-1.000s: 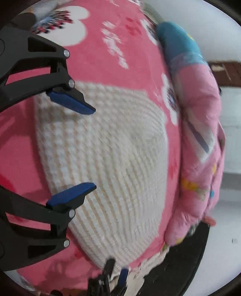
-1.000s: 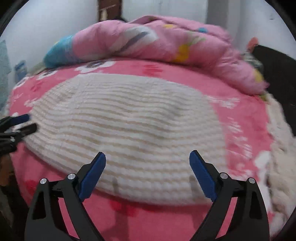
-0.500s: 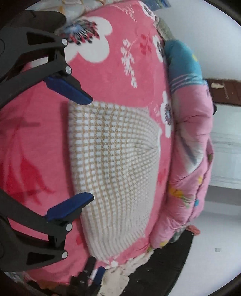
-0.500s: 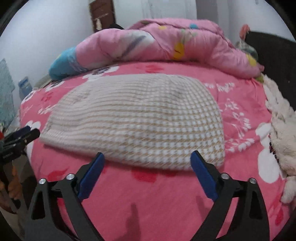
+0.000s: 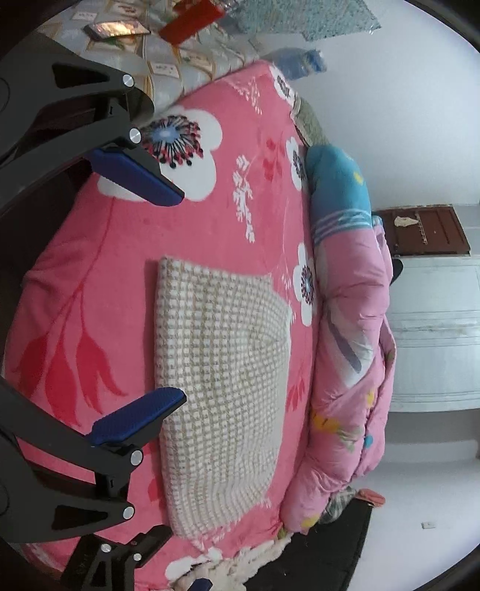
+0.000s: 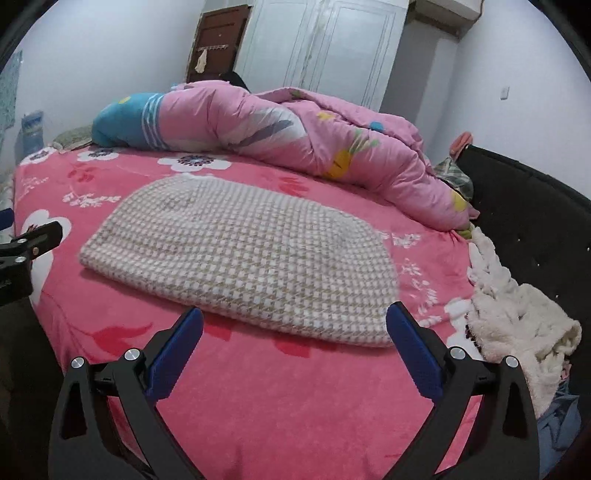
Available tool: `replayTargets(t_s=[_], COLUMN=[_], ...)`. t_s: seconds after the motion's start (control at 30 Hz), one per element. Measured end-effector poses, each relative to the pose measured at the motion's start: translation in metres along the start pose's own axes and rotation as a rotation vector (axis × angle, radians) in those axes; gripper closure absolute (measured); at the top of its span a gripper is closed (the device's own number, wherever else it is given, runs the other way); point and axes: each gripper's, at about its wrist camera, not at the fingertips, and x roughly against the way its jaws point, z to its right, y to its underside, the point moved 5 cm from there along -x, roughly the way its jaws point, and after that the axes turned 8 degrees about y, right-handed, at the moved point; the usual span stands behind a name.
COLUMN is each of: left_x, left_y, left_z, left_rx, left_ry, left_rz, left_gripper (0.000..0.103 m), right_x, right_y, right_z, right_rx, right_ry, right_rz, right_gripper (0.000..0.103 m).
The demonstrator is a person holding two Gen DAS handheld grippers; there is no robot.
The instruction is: Fold large clothes
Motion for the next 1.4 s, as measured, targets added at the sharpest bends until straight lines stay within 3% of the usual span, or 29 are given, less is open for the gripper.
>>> replayTargets(t_s=[0.27, 0.43, 0.73, 1.4], left_x=[-0.005, -0.011, -0.026, -0.048], left_y=[0.005, 0.012, 0.023, 0.034], left_z=[0.011, 0.021, 0.021, 0.019], left_rx=[-0.056, -0.033, 0.012, 0.091], left_ry=[0.007, 0.058, 0.071, 0.115], left_rz=[-0.056, -0.082, -0.153, -0.256], left_gripper=[0.008, 0.008, 0.008, 0.008], right_x=[-0.005, -0.011, -0.021, -0.03], right_y=[0.004, 0.009, 0.017, 0.017], right_z=[0.004, 0.006, 0.0, -0.004], right_rx=[-0.052, -0.092, -0.123, -0.153], right_ry=[-0.085, -0.132, -0.206, -0.238], right_rz=[-0.059, -0.098, -0.178, -0.244], right_gripper=[0.006, 0.006, 0.006, 0.006])
